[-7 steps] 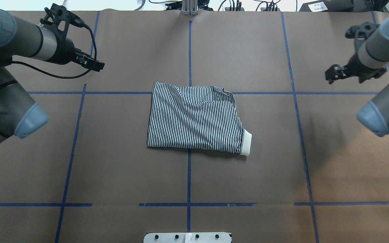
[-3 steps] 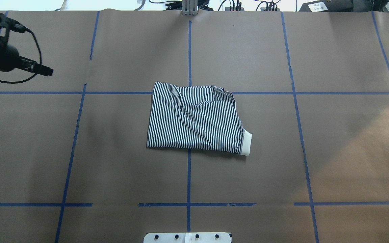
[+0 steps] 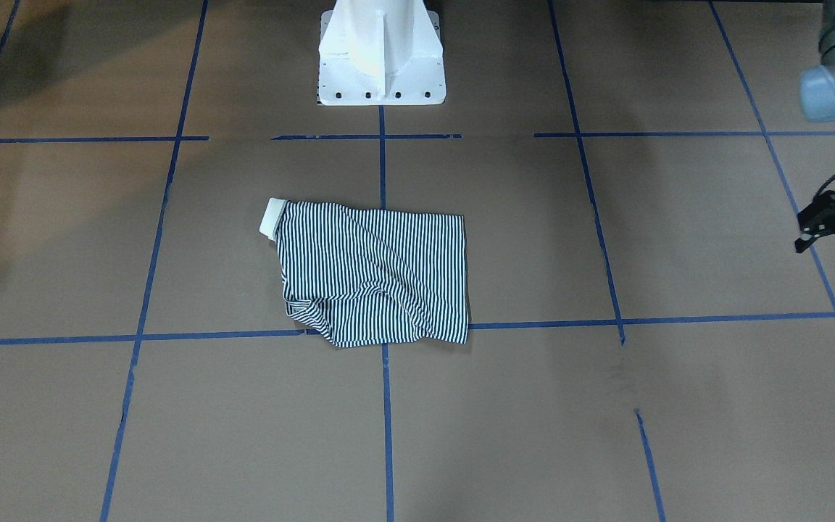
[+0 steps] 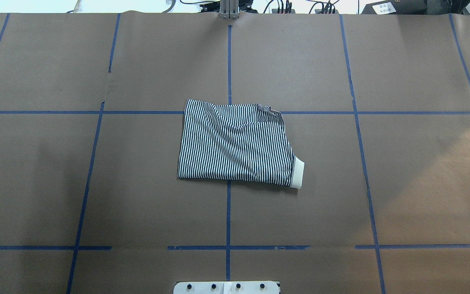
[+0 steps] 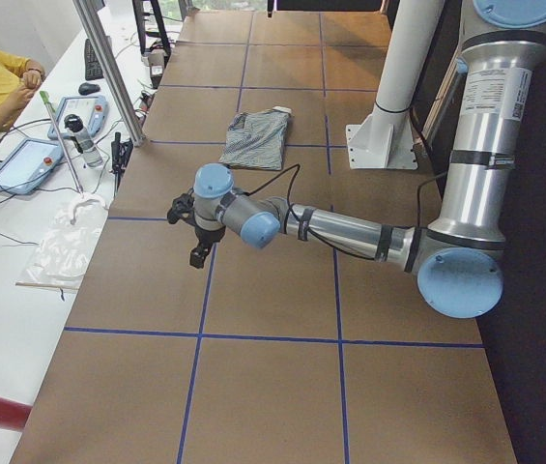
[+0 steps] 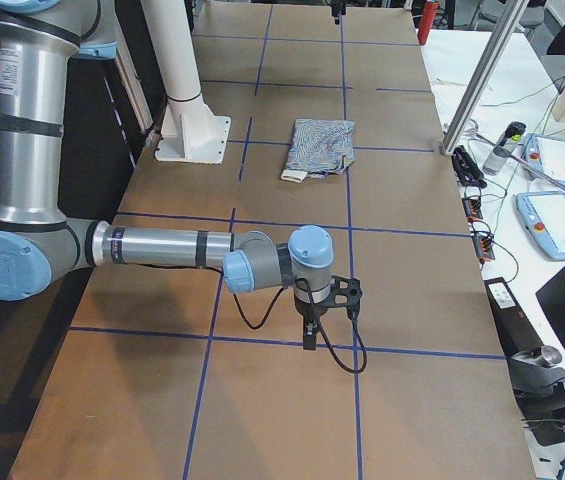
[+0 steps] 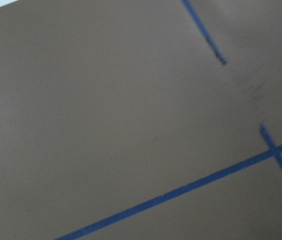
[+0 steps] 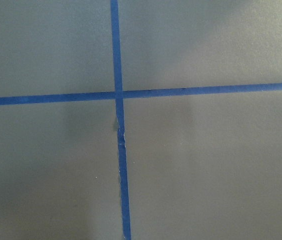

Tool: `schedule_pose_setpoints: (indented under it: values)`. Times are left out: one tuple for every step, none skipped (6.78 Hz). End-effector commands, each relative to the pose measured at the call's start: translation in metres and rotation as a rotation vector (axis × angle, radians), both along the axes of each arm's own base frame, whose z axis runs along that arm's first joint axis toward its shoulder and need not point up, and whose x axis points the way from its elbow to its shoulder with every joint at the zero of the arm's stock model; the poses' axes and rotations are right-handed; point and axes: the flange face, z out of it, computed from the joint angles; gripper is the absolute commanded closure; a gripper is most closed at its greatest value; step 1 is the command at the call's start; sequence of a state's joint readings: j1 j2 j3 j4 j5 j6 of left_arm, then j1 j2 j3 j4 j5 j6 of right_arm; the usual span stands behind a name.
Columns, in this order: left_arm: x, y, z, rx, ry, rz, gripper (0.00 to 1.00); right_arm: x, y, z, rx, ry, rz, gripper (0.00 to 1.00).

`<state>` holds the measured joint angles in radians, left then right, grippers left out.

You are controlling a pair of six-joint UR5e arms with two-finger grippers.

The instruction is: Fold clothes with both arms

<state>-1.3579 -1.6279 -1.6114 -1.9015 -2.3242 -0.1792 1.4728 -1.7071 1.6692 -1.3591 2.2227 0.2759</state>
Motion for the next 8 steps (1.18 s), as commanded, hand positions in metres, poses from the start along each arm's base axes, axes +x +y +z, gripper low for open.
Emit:
schedule_pose_setpoints:
  values:
    - [-0.057,0.042,0.072,-0.186,0.046,-0.034,0.00,0.012,0.009,-0.011,-0.091,-0.074,0.013,0.00]
    - [-0.074,0.057,0.088,-0.075,0.023,0.068,0.00,0.018,0.014,-0.018,-0.079,-0.075,0.016,0.00]
    - [-0.089,0.075,0.104,-0.044,0.013,0.097,0.00,0.019,0.019,-0.022,-0.070,-0.077,0.014,0.00]
    - [-0.094,0.086,0.112,-0.054,0.011,0.090,0.00,0.017,0.020,-0.034,-0.091,-0.069,0.011,0.00]
    - [-0.094,0.088,0.115,-0.064,0.005,0.087,0.00,0.019,0.024,-0.041,-0.100,-0.051,0.016,0.00]
    - [-0.095,0.086,0.111,-0.060,0.000,0.084,0.00,0.019,0.029,-0.038,-0.105,-0.047,0.017,0.00]
    - [-0.097,0.085,0.115,-0.064,-0.040,0.079,0.00,0.020,0.029,-0.035,-0.113,-0.046,0.022,0.00]
    - [-0.101,0.086,0.119,-0.071,-0.085,0.074,0.00,0.020,0.029,-0.035,-0.112,-0.046,0.022,0.00]
